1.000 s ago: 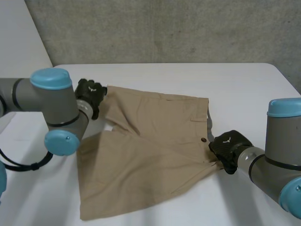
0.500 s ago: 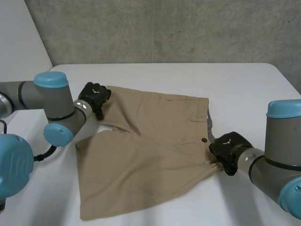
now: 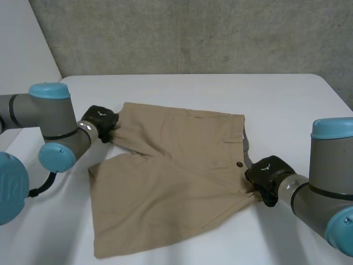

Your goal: Fold the shorts.

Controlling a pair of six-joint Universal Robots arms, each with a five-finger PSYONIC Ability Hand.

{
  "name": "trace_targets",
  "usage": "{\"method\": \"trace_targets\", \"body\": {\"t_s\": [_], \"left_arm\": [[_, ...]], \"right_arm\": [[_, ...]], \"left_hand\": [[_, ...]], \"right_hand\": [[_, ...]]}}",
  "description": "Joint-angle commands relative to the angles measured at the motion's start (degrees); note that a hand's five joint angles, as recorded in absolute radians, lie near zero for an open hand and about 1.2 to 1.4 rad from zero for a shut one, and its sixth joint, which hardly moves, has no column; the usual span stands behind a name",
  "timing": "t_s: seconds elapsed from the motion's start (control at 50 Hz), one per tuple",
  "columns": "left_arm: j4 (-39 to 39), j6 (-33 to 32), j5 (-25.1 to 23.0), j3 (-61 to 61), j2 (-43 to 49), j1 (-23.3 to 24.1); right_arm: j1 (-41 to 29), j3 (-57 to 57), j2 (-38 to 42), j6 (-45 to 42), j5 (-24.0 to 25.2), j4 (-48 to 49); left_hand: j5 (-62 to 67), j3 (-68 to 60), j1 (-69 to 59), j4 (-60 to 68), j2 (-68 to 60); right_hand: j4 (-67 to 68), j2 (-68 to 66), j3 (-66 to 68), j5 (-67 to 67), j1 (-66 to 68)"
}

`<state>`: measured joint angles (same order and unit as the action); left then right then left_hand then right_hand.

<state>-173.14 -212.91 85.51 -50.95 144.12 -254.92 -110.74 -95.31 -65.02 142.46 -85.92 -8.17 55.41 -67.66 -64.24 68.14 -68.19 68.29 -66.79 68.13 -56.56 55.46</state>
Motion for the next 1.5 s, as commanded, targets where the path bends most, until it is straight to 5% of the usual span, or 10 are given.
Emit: {"method": "trace_targets", "body": {"t_s": [0.02, 0.2, 0.3, 0.36, 0.5, 0.64, 0.8, 1.06, 1.5], "left_arm": [[-3.78, -0.13, 5.54, -7.4, -3.23, 0.03], [-5.27, 0.13, 6.59, -12.86, -5.43, 0.47], [-5.27, 0.22, 7.21, -14.0, -8.14, 0.56], [-5.27, 0.74, 7.39, -15.05, -11.65, 0.56], [-4.75, 2.24, 8.61, -21.81, -22.82, -0.05], [-1.85, 11.81, 8.18, -38.06, -38.37, 2.05], [5.27, 20.42, 8.53, -53.53, -47.7, 13.81], [8.44, 30.8, 8.88, -57.77, -49.38, 19.45], [1.93, 30.81, 16.17, -56.28, -41.56, 25.69]], "right_arm": [[-0.09, -0.05, -0.11, 0.01, -0.04, -0.18], [-0.09, -0.05, -0.37, 0.18, 0.05, -0.18], [-0.26, -0.06, -0.54, 0.71, 0.22, -0.18], [-0.26, -0.05, -0.63, 0.71, 0.22, -0.09], [-0.18, 1.44, -0.72, 3.78, 0.4, -0.09], [0.18, 7.58, 0.16, 13.79, 1.01, -0.18], [-0.09, 14.09, 5.43, 21.45, 4.18, -0.35], [-0.7, 17.7, 8.59, 25.23, 4.09, -0.09], [-0.61, 17.26, 8.33, 24.88, 3.91, -0.18]], "left_hand": [[14.59, -12.34, -15.76, 11.86, -11.81], [6.23, -3.98, -7.4, 3.5, -3.46], [-38.47, 40.73, 37.31, -41.2, 41.25], [-41.39, 43.64, 40.22, -44.12, 44.16], [-40.9, 43.15, 39.73, -43.63, 43.68], [-39.05, 41.31, 37.89, -41.78, 41.83], [-38.54, 40.8, 37.38, -41.27, 41.32], [-31.14, 33.4, 29.98, -33.87, 33.92], [-32.32, 34.57, 31.15, -35.05, 35.09]], "right_hand": [[11.71, -13.21, 11.87, -13.44, 24.54], [11.71, -13.21, 11.87, -13.44, 24.54], [11.71, -13.21, 11.87, -13.44, 24.54], [11.71, -13.21, 11.87, -13.44, 24.54], [11.71, -13.21, 11.87, -13.44, 24.54], [11.71, -13.21, 11.87, -13.44, 24.54], [11.71, -13.21, 11.87, -13.44, 24.54], [11.71, -13.21, 11.87, -13.44, 24.54], [11.71, -13.21, 11.87, -13.44, 24.54]]}}
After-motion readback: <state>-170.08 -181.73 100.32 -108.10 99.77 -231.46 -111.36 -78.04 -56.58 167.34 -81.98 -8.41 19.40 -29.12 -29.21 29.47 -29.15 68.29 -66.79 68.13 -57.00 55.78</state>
